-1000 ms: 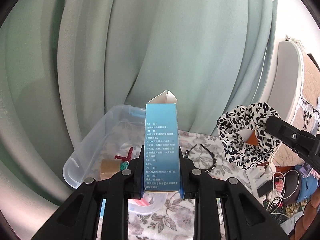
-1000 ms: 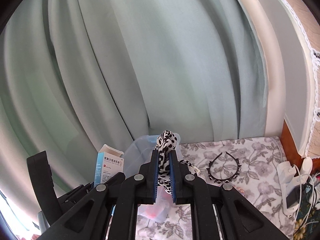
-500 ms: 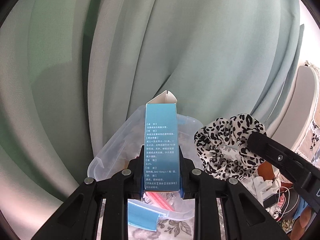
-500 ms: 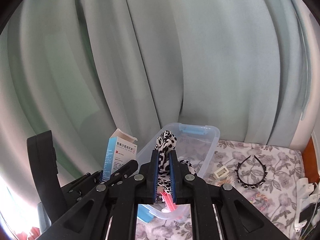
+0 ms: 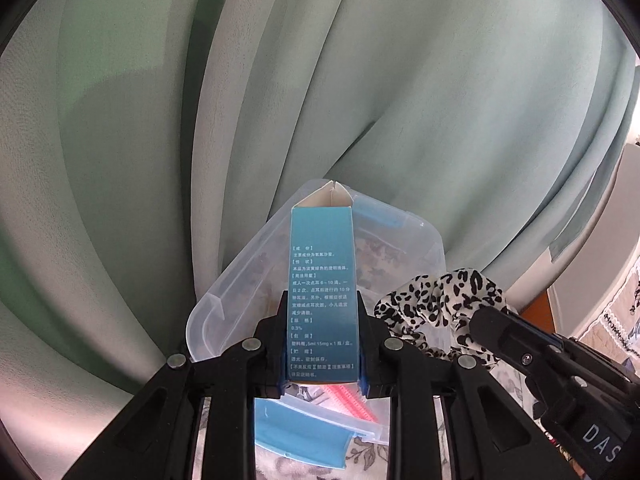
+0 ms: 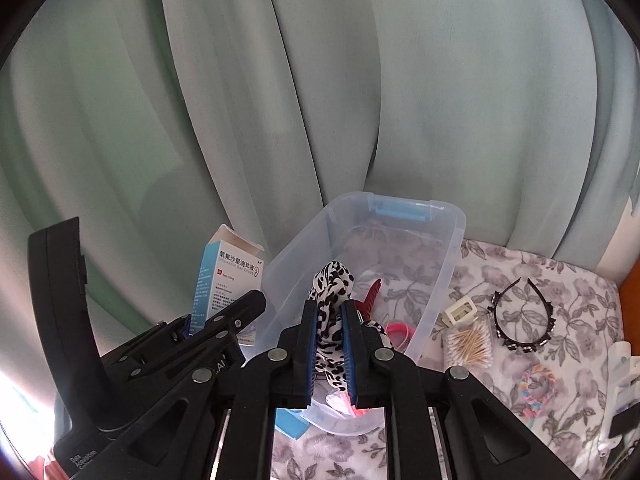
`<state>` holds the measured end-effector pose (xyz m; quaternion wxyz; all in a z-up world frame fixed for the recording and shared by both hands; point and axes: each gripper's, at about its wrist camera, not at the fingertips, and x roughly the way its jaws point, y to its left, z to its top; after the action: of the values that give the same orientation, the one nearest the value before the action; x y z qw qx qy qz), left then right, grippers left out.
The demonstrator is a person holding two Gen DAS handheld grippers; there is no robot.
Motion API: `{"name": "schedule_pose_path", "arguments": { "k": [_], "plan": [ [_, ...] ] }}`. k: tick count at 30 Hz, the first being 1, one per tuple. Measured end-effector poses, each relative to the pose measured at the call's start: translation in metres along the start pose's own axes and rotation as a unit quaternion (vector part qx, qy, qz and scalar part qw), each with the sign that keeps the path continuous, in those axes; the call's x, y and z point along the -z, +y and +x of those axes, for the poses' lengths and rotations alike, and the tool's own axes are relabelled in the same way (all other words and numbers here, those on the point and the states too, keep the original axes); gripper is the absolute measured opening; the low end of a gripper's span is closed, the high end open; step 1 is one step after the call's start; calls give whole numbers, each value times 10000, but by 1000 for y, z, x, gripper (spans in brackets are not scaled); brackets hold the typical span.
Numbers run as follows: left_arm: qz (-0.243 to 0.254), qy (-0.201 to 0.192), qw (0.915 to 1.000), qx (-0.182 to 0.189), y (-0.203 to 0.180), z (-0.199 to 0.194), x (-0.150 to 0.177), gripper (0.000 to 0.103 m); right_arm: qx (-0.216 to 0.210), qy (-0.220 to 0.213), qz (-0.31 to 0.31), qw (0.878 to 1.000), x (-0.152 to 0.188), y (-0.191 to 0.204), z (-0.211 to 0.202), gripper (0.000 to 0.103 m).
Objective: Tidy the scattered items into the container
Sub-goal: 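Open both tools to drop the medicine box and scrunchie into the box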
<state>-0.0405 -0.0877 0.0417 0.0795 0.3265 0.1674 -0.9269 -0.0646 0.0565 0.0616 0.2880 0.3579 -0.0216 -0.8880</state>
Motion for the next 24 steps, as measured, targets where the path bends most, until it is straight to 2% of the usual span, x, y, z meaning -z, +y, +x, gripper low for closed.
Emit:
{"name": "schedule_pose_path", "arguments": {
  "k": [1,2,4,8,10,14,19,24],
  "plan": [
    [2,35,10000,-10,0,2,0,26,1,43,-15,10000,0,0,2,15],
    [-4,65,10000,-20,-1,4,0,33,17,79,-32,10000,0,1,4,15],
    [-45,122,9999,-12,-1,7,0,47,82,145,-46,9999,1,0,7,23],
    [-149,182,9997,-75,9,10,0,59,149,198,77,9997,2,-9,10,41],
    [-173,216,9996,-75,7,7,3,61,159,210,149,9995,3,-13,9,48],
    [-149,277,9995,-86,2,9,6,65,192,212,202,9994,5,-18,6,51],
    [-104,298,9995,-94,-4,11,6,69,210,185,326,9991,5,-25,-1,60],
    [-65,335,9993,-121,-8,9,6,74,216,144,371,9990,5,-27,-8,62]
  ]
}}
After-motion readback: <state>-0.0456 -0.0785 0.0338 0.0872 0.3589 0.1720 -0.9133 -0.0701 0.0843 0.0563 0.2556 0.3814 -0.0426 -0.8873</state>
